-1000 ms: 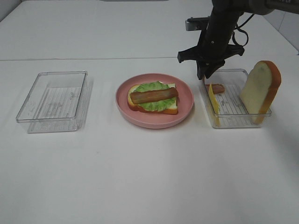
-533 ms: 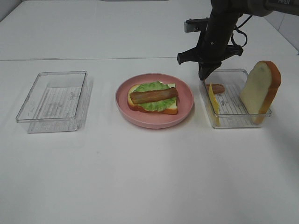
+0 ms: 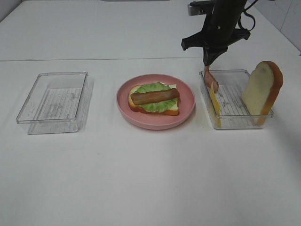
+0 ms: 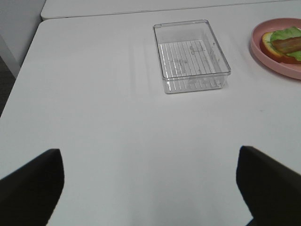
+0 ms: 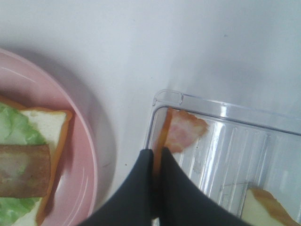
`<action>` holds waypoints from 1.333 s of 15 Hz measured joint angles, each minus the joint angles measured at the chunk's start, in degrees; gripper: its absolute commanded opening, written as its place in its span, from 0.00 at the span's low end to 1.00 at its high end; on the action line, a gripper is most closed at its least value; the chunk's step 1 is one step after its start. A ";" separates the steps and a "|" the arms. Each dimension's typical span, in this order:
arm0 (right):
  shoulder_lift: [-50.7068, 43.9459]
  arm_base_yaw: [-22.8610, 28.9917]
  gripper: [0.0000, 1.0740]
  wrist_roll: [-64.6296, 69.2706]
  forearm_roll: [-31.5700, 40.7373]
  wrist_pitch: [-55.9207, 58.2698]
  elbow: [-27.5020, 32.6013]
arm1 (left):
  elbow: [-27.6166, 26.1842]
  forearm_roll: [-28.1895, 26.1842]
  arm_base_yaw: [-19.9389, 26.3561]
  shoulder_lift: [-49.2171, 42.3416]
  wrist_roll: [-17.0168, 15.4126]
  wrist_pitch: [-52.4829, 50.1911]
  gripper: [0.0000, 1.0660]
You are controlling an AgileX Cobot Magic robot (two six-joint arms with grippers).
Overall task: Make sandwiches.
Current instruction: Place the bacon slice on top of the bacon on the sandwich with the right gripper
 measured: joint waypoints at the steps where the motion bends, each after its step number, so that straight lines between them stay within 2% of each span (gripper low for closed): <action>1: -1.43 0.00 0.00 -0.17 0.00 0.74 -0.06 | 0.00 0.00 0.00 0.00 0.00 0.00 0.85; 5: -6.25 0.29 0.00 -0.23 2.92 3.72 -0.17 | 0.00 0.00 0.00 0.00 0.00 0.00 0.85; 8: -10.77 3.27 0.00 -0.23 7.39 6.42 -0.17 | 0.00 0.00 0.00 0.00 0.00 0.00 0.85; 10: -12.15 8.48 0.00 -0.23 11.17 7.22 -0.17 | 0.00 0.00 0.00 0.00 0.00 0.00 0.85; 13: -11.46 14.15 0.00 -0.40 12.66 6.42 0.23 | 0.00 0.00 0.00 0.00 0.00 0.00 0.85; 16: -7.56 20.17 0.00 -2.29 15.07 3.38 0.29 | 0.00 0.00 0.00 0.00 0.00 0.00 0.85; 18: -5.56 20.57 0.00 -2.35 14.90 2.12 0.29 | 0.00 0.00 0.00 0.00 0.00 0.00 0.85; 20: -2.86 19.48 0.00 -1.38 8.65 0.69 0.29 | 0.00 0.00 0.00 0.00 0.00 0.00 0.85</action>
